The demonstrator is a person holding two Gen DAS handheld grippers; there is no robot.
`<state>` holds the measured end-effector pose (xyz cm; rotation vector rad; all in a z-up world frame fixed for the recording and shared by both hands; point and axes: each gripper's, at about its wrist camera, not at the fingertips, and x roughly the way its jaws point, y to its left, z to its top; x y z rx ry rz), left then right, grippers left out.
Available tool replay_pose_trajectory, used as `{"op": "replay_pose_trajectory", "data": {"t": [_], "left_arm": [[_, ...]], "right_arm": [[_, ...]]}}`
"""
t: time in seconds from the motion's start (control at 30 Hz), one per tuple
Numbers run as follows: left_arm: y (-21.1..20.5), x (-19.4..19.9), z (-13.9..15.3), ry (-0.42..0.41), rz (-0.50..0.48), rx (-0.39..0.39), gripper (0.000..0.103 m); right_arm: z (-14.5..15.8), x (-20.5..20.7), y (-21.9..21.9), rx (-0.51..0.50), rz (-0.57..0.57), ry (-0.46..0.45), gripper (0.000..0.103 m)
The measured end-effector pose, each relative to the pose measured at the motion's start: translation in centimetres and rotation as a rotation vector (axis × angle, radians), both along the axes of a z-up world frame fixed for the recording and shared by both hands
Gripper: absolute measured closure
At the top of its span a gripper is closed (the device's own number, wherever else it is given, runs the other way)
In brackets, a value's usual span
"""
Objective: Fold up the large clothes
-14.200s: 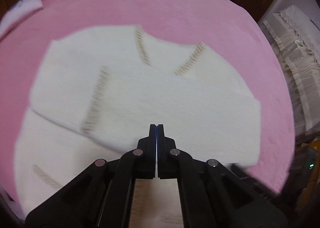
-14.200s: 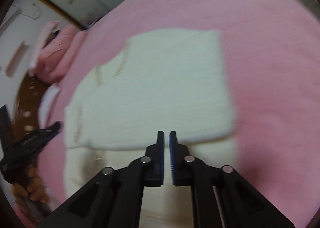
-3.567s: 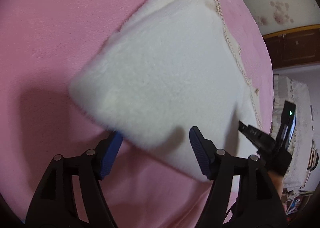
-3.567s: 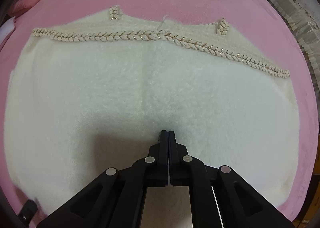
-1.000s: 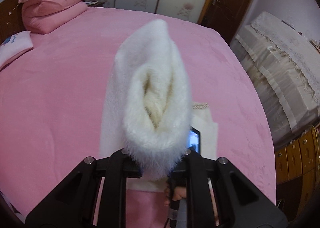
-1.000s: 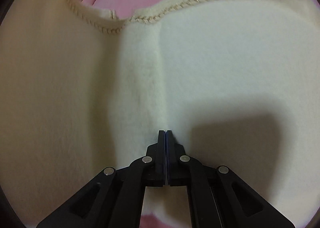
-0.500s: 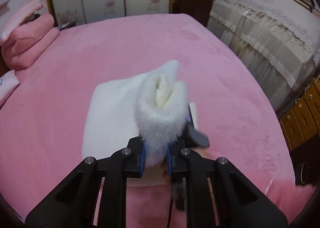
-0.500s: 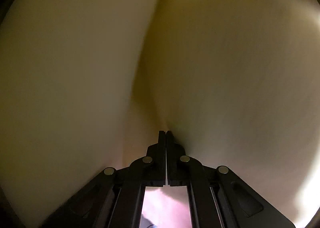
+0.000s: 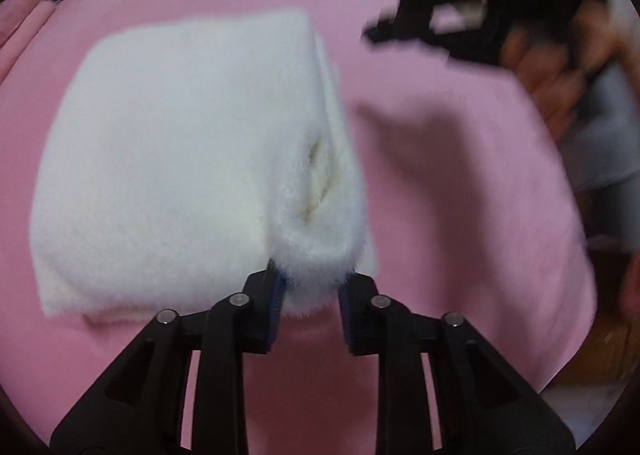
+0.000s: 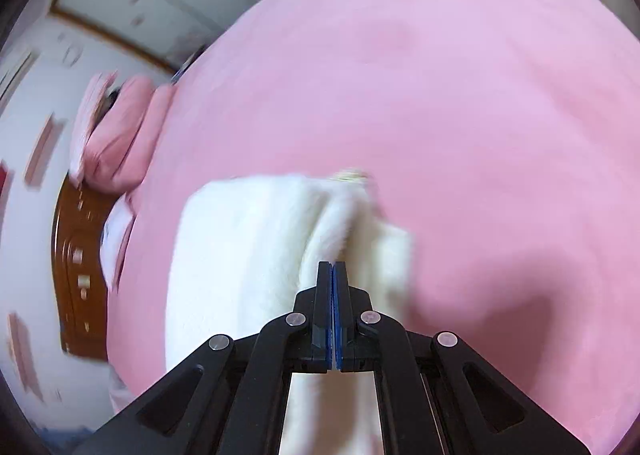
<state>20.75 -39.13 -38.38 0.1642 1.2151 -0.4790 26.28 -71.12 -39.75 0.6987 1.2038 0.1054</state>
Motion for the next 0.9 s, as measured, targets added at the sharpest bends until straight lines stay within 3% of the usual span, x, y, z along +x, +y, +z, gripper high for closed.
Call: {"op": "replay_pose_trajectory", "data": {"t": [0.07, 0.13, 0.17, 0.2, 0.27, 0.33, 0.43, 0.47, 0.5, 0.53, 0.67, 0.73, 0.83, 0.9], "left_arm": [[-0.5, -1.1, -0.1, 0.030, -0.089, 0.027, 0.072], [-0.1, -1.6, 1.5, 0.091, -0.134, -0.021, 0.065], [0.5, -1.6, 2.4, 0.112, -0.127, -0.042, 0.060], [1.3, -1.6, 3.4, 0.117, -0.105, -0.062, 0.055], [3.6, -0.9, 5.7, 0.078, -0.021, -0.088, 0.032], [5.3, 0.3, 7.1, 0.039, 0.066, -0.056, 0.029], [7.8, 3.1, 7.0, 0.035, 0.167, 0.012, 0.029], [8.4, 3.8, 6.6, 0.032, 0.194, 0.040, 0.029], [9.0, 4.5, 6.0, 0.036, 0.219, 0.073, 0.029], [9.9, 5.5, 5.3, 0.057, 0.244, 0.107, 0.029], [10.6, 6.4, 3.9, 0.152, 0.235, 0.087, 0.031], [10.1, 6.3, 2.7, 0.177, 0.195, 0.129, 0.031], [8.8, 6.9, 0.4, 0.184, 0.173, 0.224, 0.031], [8.5, 6.7, -0.7, 0.206, 0.182, 0.231, 0.031]], "right_arm": [[-0.2, -1.6, -1.5, 0.083, -0.022, 0.032, 0.101], [-0.2, -3.3, -0.9, 0.139, 0.013, 0.061, 0.094], [-0.1, -4.9, -1.1, 0.144, 0.040, 0.076, 0.078], [-0.2, -5.7, -0.1, 0.153, 0.066, 0.095, 0.054], [-0.8, -6.5, 2.0, 0.207, 0.106, 0.141, 0.041], [-2.0, -7.0, 4.8, 0.241, 0.174, 0.205, 0.041], [-3.2, -7.7, 7.8, 0.128, 0.253, 0.239, 0.041], [-3.5, -7.8, 8.7, 0.078, 0.271, 0.228, 0.051], [-3.6, -7.9, 9.3, 0.064, 0.275, 0.206, 0.091], [-3.5, -8.2, 9.6, 0.058, 0.273, 0.186, 0.094], [-1.1, -11.9, 7.2, 0.105, 0.214, 0.086, 0.097], [-0.7, -13.4, 5.4, 0.114, 0.152, 0.067, 0.097], [-2.4, -14.9, 4.2, 0.037, 0.095, 0.150, 0.097], [-3.3, -15.6, 4.7, -0.042, 0.065, 0.175, 0.097]]}}
